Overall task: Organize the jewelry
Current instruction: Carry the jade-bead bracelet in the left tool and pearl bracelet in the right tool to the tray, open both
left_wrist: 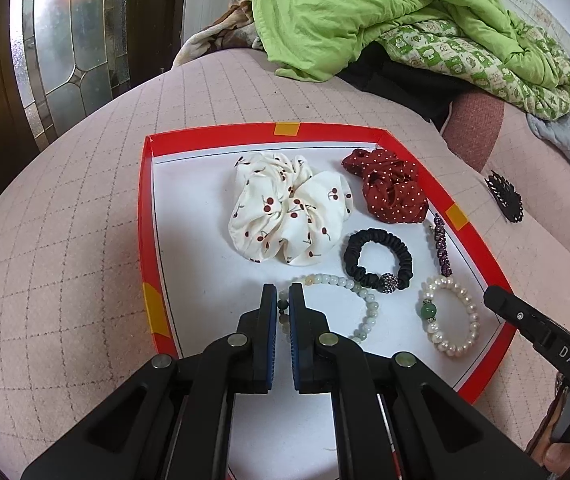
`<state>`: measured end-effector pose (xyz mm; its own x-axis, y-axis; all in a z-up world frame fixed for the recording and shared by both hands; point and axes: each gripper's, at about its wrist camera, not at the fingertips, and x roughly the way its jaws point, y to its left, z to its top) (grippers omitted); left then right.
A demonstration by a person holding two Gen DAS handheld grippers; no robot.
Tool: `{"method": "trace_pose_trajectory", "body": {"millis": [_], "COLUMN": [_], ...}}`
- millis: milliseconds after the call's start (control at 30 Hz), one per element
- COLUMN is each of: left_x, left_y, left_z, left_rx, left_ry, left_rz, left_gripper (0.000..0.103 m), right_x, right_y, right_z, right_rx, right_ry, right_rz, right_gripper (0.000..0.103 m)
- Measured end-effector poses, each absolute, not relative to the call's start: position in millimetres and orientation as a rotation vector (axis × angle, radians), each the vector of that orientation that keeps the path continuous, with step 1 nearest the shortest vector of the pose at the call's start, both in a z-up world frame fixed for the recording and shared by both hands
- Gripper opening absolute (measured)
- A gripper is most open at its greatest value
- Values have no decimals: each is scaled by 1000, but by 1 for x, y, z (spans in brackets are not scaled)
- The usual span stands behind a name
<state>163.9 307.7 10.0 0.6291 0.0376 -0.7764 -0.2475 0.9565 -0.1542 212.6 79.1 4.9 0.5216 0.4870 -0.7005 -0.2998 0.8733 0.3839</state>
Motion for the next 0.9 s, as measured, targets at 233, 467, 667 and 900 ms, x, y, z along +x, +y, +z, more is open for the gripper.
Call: {"method": "trace_pose_trajectory", "body": {"millis": [233, 467, 667, 900], "left_x": [163, 162, 159, 156], "left_y": [306, 306, 307, 305], "left_z": [11, 12, 17, 20], "left_rx": [-241, -232, -219, -208], "left_ry": [876, 871, 857, 843], "left_rz": [166, 182, 206, 219], "left_gripper": [6, 19, 28, 40], "right_x": [210, 208, 206, 203], "right_y": [82, 83, 83, 82], "right_z": [8, 11, 15, 20], "right_rx": [220, 222, 227, 228], "right_ry": [902, 897, 894, 888], "right_rz": [485, 487, 488, 493], "right_gripper": [12, 12, 12, 12]}}
